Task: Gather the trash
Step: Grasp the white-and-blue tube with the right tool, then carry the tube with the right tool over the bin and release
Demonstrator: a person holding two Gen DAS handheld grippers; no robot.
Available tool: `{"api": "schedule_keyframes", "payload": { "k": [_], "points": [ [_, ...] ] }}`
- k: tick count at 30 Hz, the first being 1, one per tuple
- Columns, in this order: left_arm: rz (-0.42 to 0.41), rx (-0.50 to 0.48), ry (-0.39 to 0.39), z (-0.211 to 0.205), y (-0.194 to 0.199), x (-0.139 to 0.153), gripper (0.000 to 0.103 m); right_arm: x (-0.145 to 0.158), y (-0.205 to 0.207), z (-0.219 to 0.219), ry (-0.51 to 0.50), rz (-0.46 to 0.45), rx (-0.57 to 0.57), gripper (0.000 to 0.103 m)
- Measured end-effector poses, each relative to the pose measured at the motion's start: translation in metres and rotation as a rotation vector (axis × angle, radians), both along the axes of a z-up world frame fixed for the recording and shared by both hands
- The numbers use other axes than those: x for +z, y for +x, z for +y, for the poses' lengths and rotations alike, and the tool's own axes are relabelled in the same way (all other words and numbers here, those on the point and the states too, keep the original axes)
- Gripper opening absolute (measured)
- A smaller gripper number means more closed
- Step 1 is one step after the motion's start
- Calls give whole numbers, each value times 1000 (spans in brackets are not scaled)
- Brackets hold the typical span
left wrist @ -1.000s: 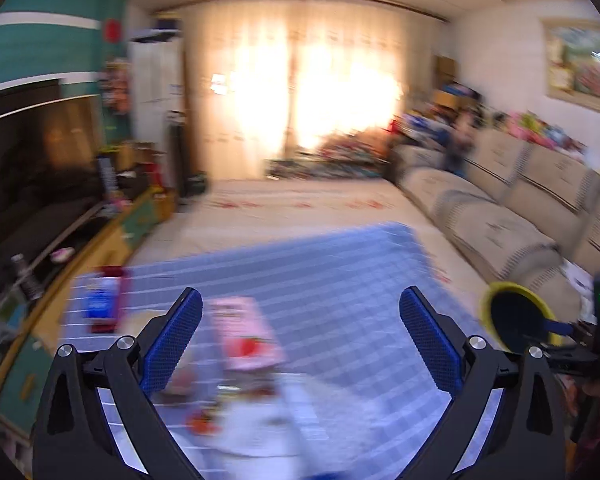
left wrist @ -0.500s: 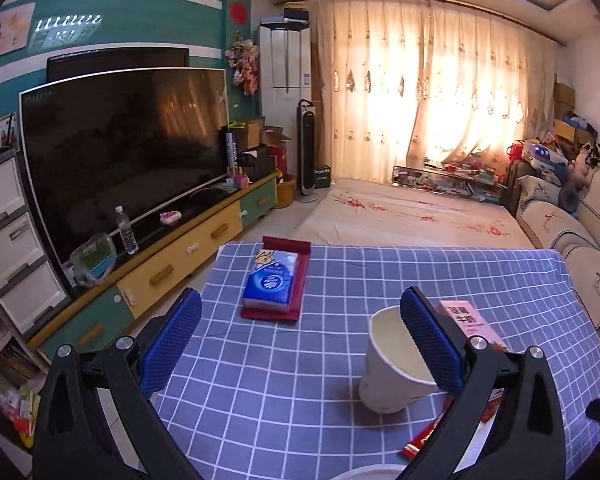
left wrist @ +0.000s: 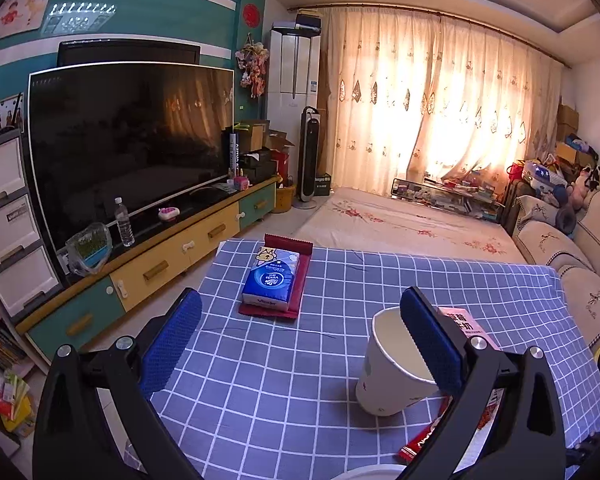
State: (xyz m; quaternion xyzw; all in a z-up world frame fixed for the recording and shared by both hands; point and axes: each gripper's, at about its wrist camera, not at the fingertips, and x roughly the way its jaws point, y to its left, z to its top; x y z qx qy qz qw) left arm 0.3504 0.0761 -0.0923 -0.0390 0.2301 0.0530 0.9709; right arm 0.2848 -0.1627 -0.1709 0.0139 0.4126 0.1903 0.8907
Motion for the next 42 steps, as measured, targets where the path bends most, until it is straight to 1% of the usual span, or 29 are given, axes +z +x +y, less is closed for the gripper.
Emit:
{"api": "schedule_keyframes", "payload": {
  "k": [2, 5, 11, 14, 17, 20, 23, 25, 29, 32, 33, 37, 42],
  "points": [
    [3, -1, -5, 0, 0, 0, 98, -1, -1, 0, 0, 0, -2, 20],
    [9, -7, -18, 0, 1, -1, 98, 1, -2, 3, 1, -9, 3, 17],
    [4, -11, -26, -1, -2, 0, 98, 8, -8, 0, 9, -23, 8, 16],
    [-5, -10, -31, 0, -5, 2, 98, 15, -16, -14, 22, -38, -9, 16],
    [-6, -9, -34, 1, -6, 2, 98, 24, -26, -33, 34, -57, -48, 16],
    [-3, -10, -31, 0, -6, 2, 98, 34, -35, -63, 22, -95, -130, 16],
    [-3, -11, -32, -1, -6, 2, 98, 37, -37, -106, -13, -117, -265, 16],
    [-5, -13, -33, -1, -6, 2, 98, 37, -37, -145, -42, -122, -386, 16],
    [-5, -16, -32, -2, -7, 2, 98, 31, -41, -212, -96, -115, -593, 16],
    [-4, -18, -29, -2, -7, 3, 98, 20, -44, -260, -140, -89, -734, 16],
    [-4, -18, -28, -3, -7, 3, 98, 14, -44, -279, -158, -67, -782, 16],
    [-2, -16, -19, -3, -7, 2, 98, -8, -41, -322, -184, -5, -874, 17],
    [8, -13, -15, -2, -4, 1, 98, -34, -29, -350, -200, 61, -910, 18]
  ]
}}
